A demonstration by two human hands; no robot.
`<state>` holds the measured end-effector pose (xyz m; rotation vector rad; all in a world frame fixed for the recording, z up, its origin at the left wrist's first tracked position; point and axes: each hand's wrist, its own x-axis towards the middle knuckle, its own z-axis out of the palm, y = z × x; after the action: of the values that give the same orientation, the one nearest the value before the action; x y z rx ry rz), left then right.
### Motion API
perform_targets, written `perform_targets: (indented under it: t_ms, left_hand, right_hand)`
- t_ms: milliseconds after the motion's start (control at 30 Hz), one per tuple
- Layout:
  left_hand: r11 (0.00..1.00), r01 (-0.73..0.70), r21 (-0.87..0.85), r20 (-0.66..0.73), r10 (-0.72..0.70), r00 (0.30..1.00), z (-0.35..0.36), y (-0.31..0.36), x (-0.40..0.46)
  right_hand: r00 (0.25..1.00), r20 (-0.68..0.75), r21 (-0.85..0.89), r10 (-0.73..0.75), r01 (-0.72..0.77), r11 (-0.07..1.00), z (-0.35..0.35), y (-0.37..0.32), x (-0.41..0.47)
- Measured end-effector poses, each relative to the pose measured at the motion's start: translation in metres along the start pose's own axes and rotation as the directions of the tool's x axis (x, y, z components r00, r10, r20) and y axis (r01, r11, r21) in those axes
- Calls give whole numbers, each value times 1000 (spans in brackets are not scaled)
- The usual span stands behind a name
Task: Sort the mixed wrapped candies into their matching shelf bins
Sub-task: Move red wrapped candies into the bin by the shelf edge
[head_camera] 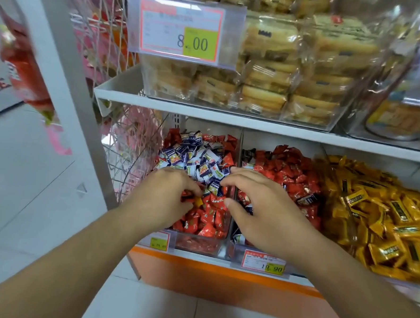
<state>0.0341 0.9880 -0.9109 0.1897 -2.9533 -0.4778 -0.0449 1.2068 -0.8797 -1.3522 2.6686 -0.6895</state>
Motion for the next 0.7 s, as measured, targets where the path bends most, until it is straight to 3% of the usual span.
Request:
perform_targets:
  t_ms: [467,600,700]
  left_hand:
    - [998,-50,44,-76,53,996,1,6,0]
    - [959,87,-270,-209,-147,967,-15,5,-3]
    - [801,127,-585,-223,-310,924,-30,13,-8]
  right_hand:
    - [1000,-10,39,-8,8,999,2,7,-3]
    - [1000,-15,58,0,1,998,1,4,-3]
    - [999,-30,87,19,-16,996,-3,1,-6]
